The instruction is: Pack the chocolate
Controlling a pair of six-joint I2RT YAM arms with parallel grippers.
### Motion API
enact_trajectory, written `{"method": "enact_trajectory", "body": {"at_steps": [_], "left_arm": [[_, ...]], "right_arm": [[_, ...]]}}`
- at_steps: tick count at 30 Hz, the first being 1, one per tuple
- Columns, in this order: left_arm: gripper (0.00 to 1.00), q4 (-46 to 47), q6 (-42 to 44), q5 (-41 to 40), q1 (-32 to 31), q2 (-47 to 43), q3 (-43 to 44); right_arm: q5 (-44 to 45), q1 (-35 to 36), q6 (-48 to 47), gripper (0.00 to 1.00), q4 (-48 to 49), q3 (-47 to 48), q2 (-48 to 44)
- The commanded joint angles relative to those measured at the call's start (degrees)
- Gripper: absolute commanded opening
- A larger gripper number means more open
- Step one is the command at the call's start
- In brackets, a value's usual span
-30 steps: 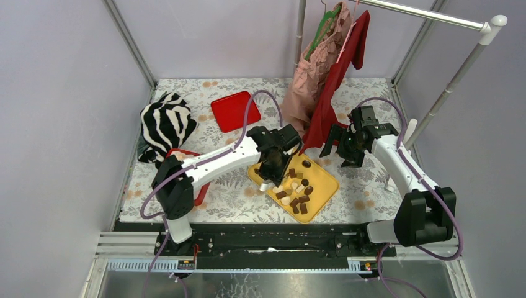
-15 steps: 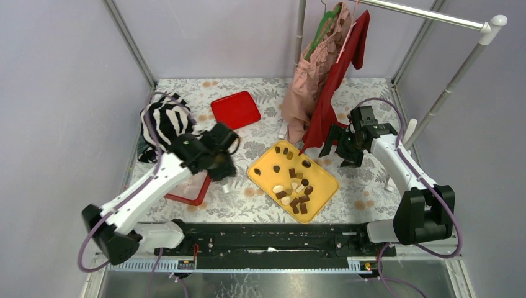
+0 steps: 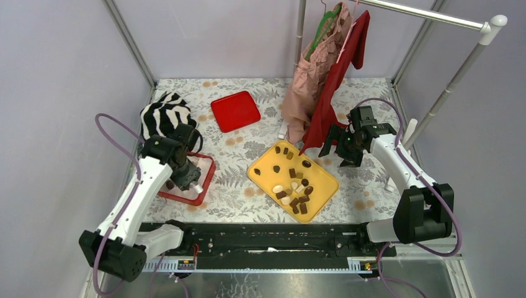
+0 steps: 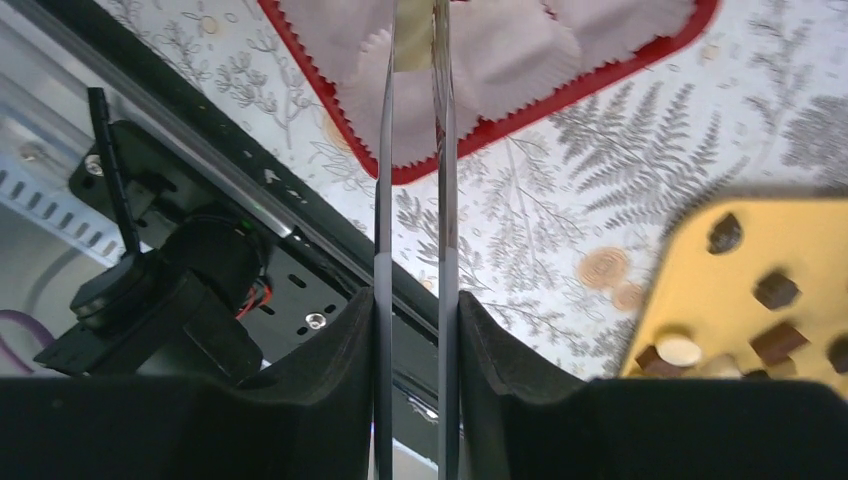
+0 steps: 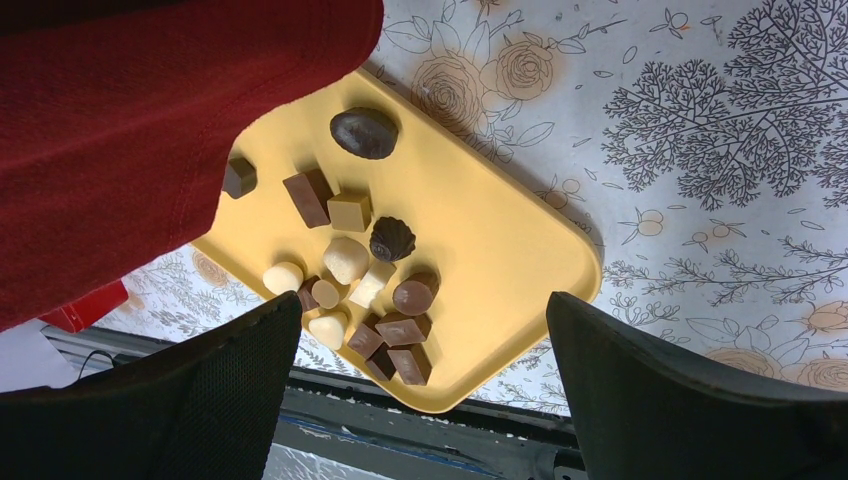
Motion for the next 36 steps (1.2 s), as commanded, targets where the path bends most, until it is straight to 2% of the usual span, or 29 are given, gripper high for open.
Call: {"method": "enact_trajectory", "body": {"at_steps": [1,8,19,24,30,34,36], "left_arm": [[0.0,-0.9,4.3,-0.9,3.6,2.4,-1.8],[0.0,-0.2,8.8,-1.1,7.4,4.5,-3.8],[0.0,2.3,10.5,0.6,7.8,5.5,-5.1],[0.21,1.9,10.5,-0.4,7.8,6.0,-5.1],[0.37,1.8,10.2,-1.0,7.8,6.3,-5.1],[0.41,2.0,10.1,-0.8,7.8,6.3,-5.2],[0.47,1.9,10.1,-1.0,7.8,6.4,-4.9]], "right_arm": [[-1.7,-0.2,-0.8,1.0,0.4,0.5,-0.5],[-1.5,-0.2,-0.8,1.0,0.2,0.5,-0.2],[-1.7,-0.3,-0.8,1.0,0.4,0.5,0.5],[-1.8,-0.2,-0.8,1.0,0.5,0.9,1.1],[-1.8,-0.2,-0.8,1.0,0.7,0.9,1.5],[-2.0,-0.2,-0.8,1.0,0.6,1.1,1.9],[-2.0,-0.2,-0.8,1.0,0.7,1.2,2.0]]}}
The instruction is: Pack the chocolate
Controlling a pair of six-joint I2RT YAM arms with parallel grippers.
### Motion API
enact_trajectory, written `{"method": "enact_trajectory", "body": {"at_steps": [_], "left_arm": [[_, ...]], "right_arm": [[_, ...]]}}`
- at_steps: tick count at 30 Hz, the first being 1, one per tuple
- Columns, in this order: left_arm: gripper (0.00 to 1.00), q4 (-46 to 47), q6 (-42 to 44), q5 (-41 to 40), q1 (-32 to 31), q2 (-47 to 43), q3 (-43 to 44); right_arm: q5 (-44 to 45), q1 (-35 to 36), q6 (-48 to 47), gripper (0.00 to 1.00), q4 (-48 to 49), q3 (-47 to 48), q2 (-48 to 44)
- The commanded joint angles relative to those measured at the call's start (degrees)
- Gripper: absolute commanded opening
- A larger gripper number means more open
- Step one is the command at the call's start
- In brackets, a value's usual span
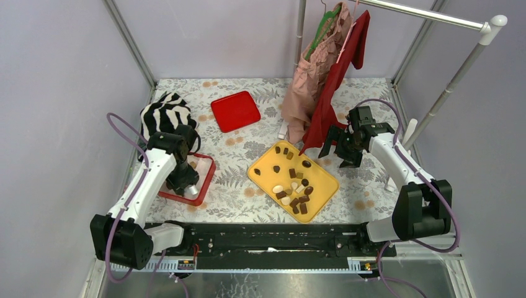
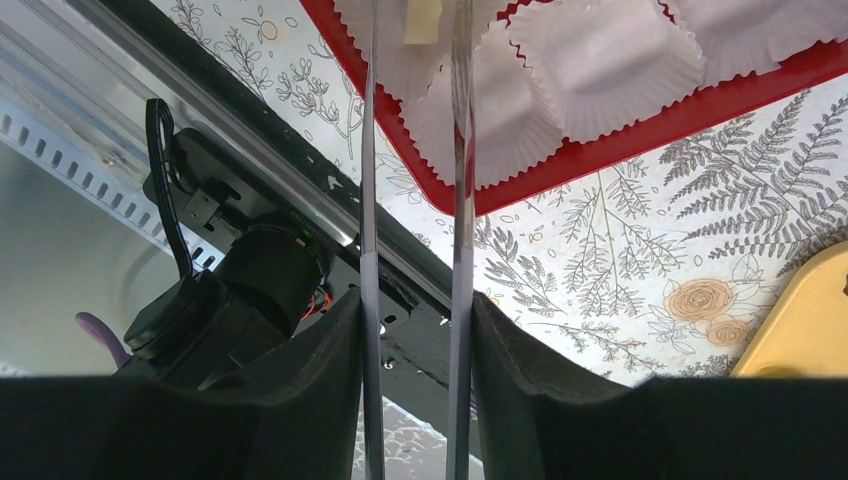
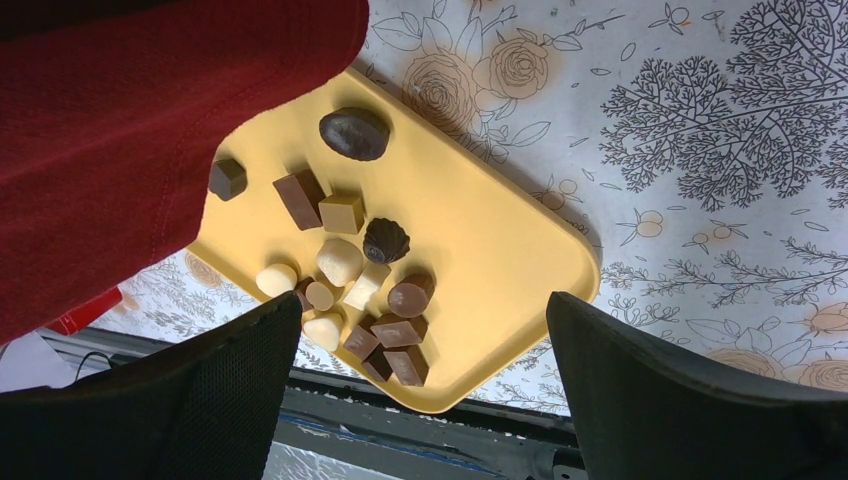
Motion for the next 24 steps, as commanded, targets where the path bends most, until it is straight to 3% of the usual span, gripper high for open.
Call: {"method": "enact_trajectory", "body": {"at_steps": [1,7,15,24], "left_arm": [[0.47,0.9,0.2,-1.9,0.5,-0.1,0.2],[0.44,0.5,0.0,-2.6,0.5,-0.6,4.0],[0.42,2.4,9.5,-3.2,-1.3,2.1,23.8],[0.42,11.7,16.2,1.4,-28.2,15.8,32.5]], "right_arm": [[-2.0,-0.2,-0.7,1.0,0.7,1.2,0.7],[-2.1,-0.2,-0.8,1.0,0.6,1.6,1.0],[-2.2,-0.3,-0.8,1.0,0.4,2.1,1.3],[-1.2,-0.2,-0.8,1.0,-0.6,3.0,0.5]]}}
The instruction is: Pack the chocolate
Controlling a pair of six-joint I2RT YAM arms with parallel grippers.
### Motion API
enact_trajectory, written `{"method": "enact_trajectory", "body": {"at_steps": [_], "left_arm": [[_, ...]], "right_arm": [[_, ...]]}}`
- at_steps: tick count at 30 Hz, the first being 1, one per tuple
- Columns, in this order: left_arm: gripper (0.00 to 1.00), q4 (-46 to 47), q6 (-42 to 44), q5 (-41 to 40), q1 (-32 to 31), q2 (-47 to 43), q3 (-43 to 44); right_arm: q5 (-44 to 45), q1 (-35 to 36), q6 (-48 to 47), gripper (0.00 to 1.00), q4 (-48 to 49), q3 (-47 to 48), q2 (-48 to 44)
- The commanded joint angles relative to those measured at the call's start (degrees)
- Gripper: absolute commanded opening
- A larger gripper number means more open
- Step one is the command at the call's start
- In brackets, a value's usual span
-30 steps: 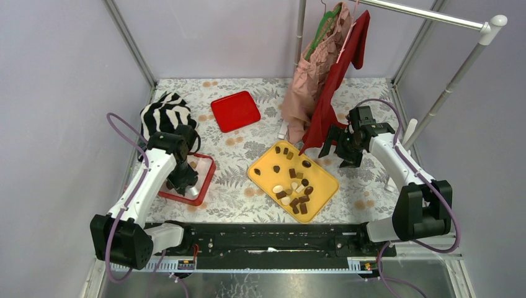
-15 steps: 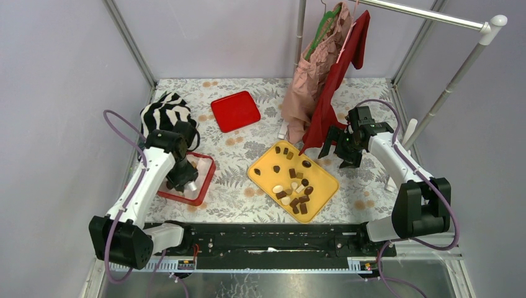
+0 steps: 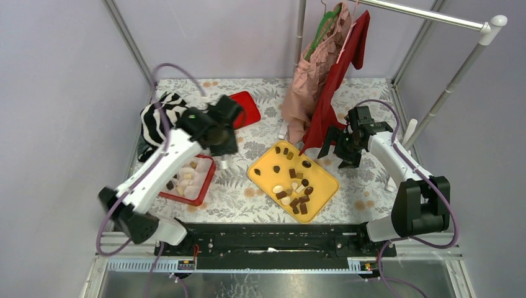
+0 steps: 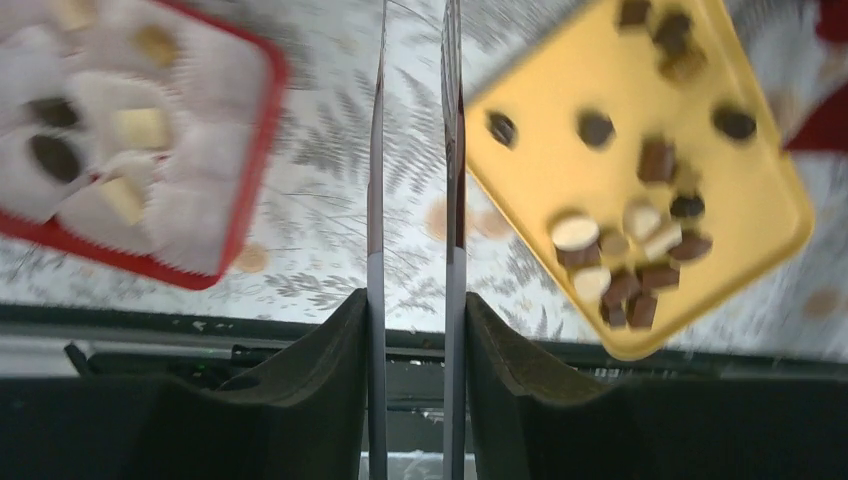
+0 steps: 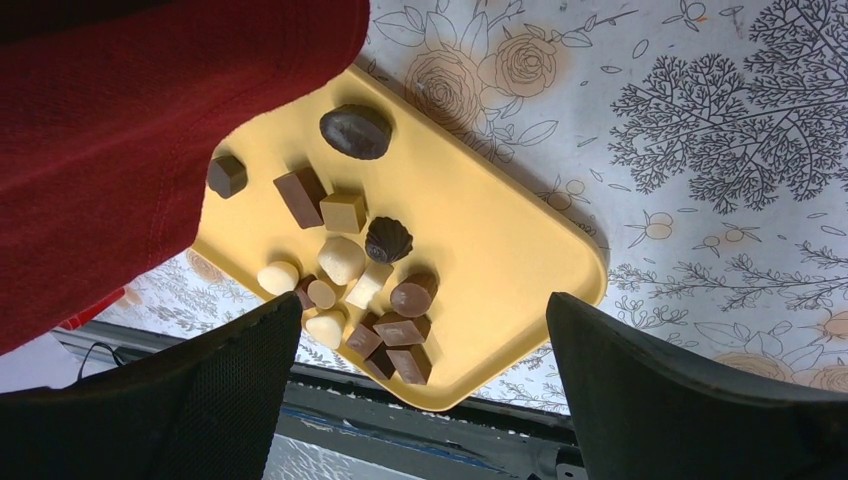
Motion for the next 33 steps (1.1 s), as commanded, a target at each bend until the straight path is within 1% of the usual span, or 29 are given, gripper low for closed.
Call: {"method": "enact_trajectory", "body": {"at_steps": [1,3,7,13,17,25,33], "left_arm": [[0.42,7.0,6.8,4.4,-9.5,7.5,4.0],[0.42,9.5,9.5,7.6,-11.8,10.0,4.7],[0.43,14.7,11.5,14.5,-14.9,14.0,4.0],[0.45,18.2,12.3,18.3,-19.4,19.1,3.9],[0.46,19.5,12.2,21.5,-20.2,21.4,4.0],[0.48,20.6,5.3,21.2,-20.4,23.1,2.1],[0.48,19.5,2.6,20.0,-20.4,26.2,2.0]], "right_arm": [[0.1,-0.2,-0.8,1.0,-0.7,2.8,-1.4],[0.4,-0.2,-0.9,1.0,-0.9,2.8,-1.7],[1.1,-0.2,-0.8,1.0,-1.6,2.7,-2.4],[2.1,-0.2,-0.7,1.0,-2.4,2.6,-3.5],[2.8,-0.2,-0.9,1.0,-2.7,2.6,-4.0],[3.3,-0.2,-1.0,1.0,-3.1,2.7,-4.4],[3.3,-0.2,-1.4,1.0,-3.2,2.6,-4.5]]}}
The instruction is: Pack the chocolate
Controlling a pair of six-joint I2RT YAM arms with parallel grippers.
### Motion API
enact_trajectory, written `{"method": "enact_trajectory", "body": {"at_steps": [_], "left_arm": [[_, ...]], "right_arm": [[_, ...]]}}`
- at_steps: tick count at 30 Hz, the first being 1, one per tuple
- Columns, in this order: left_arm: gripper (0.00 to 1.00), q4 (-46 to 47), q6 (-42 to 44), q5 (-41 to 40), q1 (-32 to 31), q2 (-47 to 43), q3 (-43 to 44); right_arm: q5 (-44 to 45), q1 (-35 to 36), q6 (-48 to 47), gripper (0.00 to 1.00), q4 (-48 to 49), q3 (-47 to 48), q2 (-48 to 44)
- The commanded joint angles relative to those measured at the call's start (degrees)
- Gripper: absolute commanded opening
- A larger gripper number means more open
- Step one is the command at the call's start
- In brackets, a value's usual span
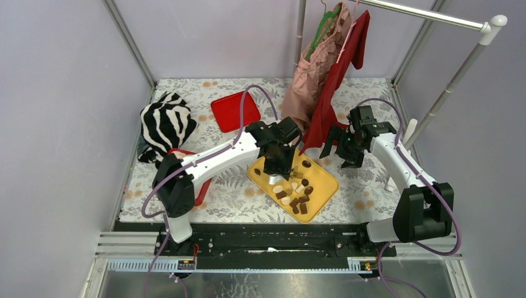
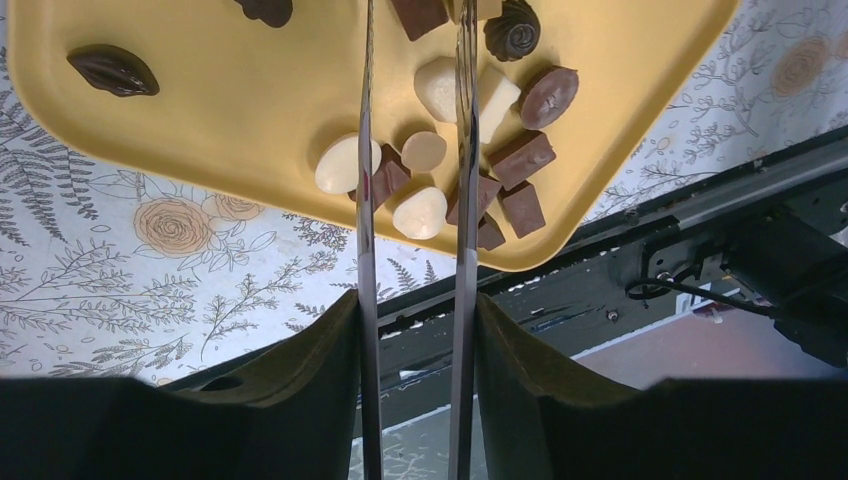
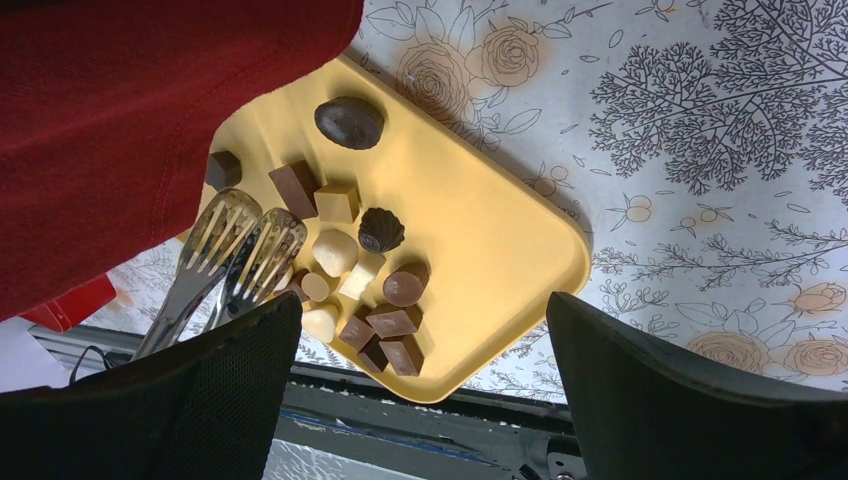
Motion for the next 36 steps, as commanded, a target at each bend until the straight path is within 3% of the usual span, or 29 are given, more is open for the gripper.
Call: {"method": "enact_trajectory", "body": {"at_steps": [1,36], "left_arm": [[0.48,1.7,-2.4,-0.7,-0.1,1.7,-0.3],[0.47,2.0,0.0,-2.3,0.8,8.1,3.1]], "right_arm": [[1.5,-0.2,-1.1,1.0,-1.0,1.9,-2.0],[0.8,-0.2,-1.3,1.0,-0.6,2.2,-1.2]]}}
